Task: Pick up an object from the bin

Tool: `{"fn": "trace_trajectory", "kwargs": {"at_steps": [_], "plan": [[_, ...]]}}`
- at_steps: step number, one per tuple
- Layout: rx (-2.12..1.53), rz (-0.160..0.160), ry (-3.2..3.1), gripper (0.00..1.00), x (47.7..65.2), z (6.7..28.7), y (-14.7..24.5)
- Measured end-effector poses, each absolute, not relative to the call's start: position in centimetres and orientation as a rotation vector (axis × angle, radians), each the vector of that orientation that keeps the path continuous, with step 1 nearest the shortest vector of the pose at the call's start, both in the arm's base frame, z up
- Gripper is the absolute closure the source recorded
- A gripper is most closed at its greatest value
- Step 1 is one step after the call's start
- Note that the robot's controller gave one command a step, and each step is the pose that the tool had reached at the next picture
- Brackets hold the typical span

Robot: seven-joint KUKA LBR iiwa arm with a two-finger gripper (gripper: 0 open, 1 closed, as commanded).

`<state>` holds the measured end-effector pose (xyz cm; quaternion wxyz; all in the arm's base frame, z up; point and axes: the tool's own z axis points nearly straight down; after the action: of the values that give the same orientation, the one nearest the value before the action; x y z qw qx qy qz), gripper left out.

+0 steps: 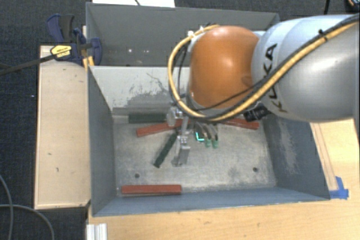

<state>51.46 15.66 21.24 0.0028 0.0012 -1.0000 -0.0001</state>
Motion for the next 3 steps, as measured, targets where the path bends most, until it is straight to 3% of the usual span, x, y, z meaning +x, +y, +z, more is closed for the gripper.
{"fn": "trace_trajectory", "kwargs": {"at_steps": [1, 2, 3], "plan": [[0.298, 0.001, -3.123, 0.0, 56.22, 8.24, 14.87], [0.289, -0.002, -3.128, 1.0, 56.29, 8.63, 14.96], [0.285, -0.002, -3.129, 0.0, 56.29, 8.63, 14.96]]}}
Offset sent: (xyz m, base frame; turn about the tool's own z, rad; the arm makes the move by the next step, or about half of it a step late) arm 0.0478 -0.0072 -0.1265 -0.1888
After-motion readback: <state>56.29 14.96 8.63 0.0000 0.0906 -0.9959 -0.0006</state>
